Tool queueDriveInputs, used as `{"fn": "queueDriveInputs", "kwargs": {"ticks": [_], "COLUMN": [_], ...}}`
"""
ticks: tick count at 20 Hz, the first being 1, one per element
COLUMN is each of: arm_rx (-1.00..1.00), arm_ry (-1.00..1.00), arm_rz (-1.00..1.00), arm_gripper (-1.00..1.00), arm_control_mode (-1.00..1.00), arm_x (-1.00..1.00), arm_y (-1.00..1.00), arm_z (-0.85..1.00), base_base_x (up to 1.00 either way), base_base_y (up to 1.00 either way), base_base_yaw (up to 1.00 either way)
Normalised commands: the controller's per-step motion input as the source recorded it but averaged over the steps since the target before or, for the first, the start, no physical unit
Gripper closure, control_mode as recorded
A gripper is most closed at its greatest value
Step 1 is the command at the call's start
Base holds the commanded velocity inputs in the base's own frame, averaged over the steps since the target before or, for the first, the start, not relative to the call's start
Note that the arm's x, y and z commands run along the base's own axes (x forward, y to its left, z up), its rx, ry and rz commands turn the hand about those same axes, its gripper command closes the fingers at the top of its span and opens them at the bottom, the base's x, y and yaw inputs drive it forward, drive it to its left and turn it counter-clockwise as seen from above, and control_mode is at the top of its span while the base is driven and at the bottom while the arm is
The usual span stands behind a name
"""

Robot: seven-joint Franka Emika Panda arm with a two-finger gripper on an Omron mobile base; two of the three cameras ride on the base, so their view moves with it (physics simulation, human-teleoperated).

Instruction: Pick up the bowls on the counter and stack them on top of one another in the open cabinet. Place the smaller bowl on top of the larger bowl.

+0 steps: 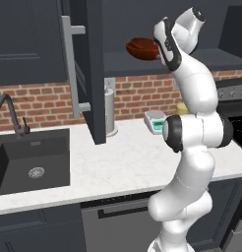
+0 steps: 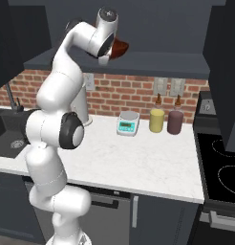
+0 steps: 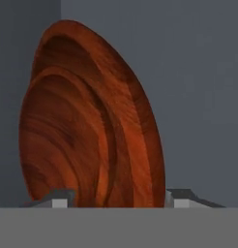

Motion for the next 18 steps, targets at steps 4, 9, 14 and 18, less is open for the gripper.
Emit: {"fn": "queueDriveInputs", "kwargs": {"ticks": [4, 9, 14, 18], "arm_rx": [0.0, 0.0, 0.0, -0.18], "arm_ry": [-0.14, -0.38, -0.35, -0.05], "arm_rz": [0.0, 0.0, 0.0, 0.0], "arm_gripper": [-1.0, -1.0, -1.0, -1.0], "arm_control_mode": [-1.0, -1.0, -1.0, -1.0], "arm_x": [-0.87, -1.0, -1.0, -1.0], "arm_y": [-0.14, -0.47, -0.52, -0.58], "arm_z": [0.0, -0.3, -0.91, -1.0], "base_base_x": [0.0, 0.0, 0.0, 0.0], "base_base_y": [0.0, 0.0, 0.0, 0.0], "base_base_yaw": [0.0, 0.0, 0.0, 0.0]}}
